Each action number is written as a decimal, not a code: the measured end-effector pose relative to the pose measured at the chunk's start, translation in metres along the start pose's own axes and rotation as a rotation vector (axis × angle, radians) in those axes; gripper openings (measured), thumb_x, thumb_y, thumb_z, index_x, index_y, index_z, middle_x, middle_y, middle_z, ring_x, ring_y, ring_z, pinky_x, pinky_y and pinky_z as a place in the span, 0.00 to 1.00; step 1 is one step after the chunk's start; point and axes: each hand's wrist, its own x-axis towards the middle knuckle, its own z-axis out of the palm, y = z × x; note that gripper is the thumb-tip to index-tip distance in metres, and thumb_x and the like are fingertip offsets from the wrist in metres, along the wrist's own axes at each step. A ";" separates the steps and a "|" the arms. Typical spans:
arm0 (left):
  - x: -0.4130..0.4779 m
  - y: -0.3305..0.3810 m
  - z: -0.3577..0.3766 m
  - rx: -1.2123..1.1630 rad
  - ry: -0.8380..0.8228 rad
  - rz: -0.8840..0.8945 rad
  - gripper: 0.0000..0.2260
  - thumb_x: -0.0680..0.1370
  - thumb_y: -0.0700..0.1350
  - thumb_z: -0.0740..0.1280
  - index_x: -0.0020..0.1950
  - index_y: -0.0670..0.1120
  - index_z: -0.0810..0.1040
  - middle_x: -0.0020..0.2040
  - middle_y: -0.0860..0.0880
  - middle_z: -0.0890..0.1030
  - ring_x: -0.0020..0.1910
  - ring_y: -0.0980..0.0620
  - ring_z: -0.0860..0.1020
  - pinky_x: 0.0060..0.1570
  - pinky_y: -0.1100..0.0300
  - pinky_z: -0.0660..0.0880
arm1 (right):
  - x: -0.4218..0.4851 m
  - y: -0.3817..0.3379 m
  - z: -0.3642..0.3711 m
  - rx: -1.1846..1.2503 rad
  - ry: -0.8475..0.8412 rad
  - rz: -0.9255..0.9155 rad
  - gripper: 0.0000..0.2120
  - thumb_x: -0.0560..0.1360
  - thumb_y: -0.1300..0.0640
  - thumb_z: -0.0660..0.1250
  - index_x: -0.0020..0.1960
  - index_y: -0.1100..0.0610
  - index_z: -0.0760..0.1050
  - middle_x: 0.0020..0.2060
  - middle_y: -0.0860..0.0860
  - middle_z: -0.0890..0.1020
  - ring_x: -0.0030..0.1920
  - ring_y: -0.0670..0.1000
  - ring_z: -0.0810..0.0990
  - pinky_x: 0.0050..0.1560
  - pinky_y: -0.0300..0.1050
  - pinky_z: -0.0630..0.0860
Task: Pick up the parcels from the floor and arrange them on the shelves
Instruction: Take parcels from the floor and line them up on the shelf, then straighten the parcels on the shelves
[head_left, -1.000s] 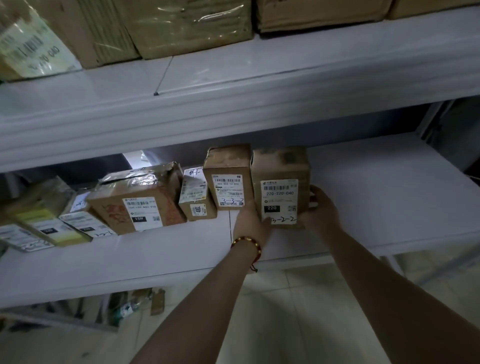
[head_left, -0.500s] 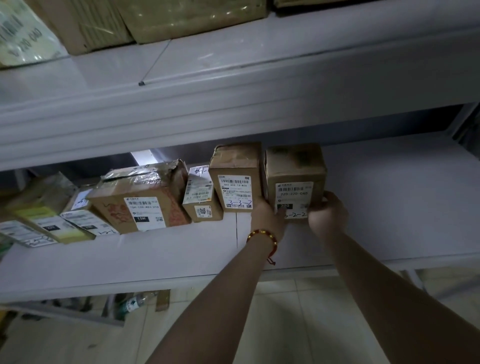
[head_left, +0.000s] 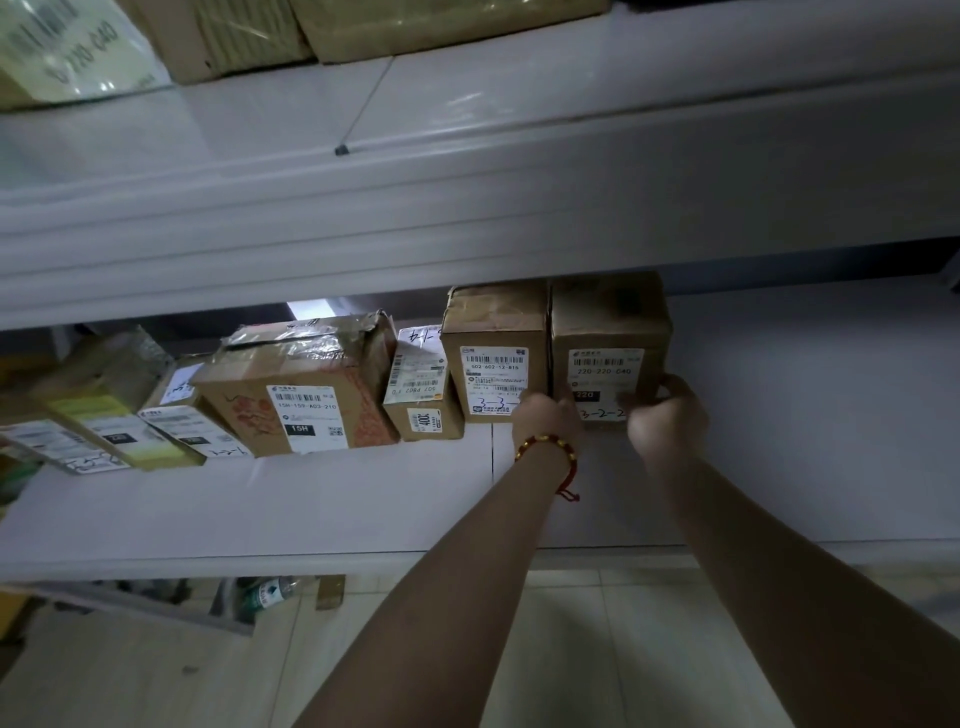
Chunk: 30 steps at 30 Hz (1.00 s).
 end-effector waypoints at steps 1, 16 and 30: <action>0.001 -0.002 -0.002 -0.014 -0.007 -0.002 0.15 0.84 0.43 0.58 0.66 0.35 0.69 0.62 0.39 0.75 0.62 0.43 0.75 0.50 0.60 0.69 | 0.001 0.001 0.001 -0.004 0.002 0.001 0.18 0.75 0.58 0.73 0.63 0.60 0.76 0.58 0.58 0.82 0.58 0.59 0.81 0.49 0.41 0.70; 0.010 -0.089 -0.115 -0.010 0.059 0.022 0.13 0.81 0.51 0.62 0.54 0.41 0.75 0.46 0.46 0.77 0.48 0.46 0.75 0.45 0.59 0.69 | -0.056 -0.026 0.073 0.329 -0.100 0.242 0.16 0.71 0.63 0.71 0.55 0.60 0.69 0.47 0.56 0.77 0.47 0.54 0.79 0.54 0.53 0.79; -0.019 -0.191 -0.231 0.136 0.066 0.054 0.24 0.80 0.53 0.65 0.72 0.42 0.68 0.71 0.44 0.72 0.69 0.46 0.70 0.67 0.56 0.66 | -0.177 -0.084 0.137 0.050 -0.643 -0.089 0.04 0.78 0.62 0.67 0.45 0.57 0.75 0.38 0.52 0.78 0.34 0.48 0.77 0.29 0.39 0.72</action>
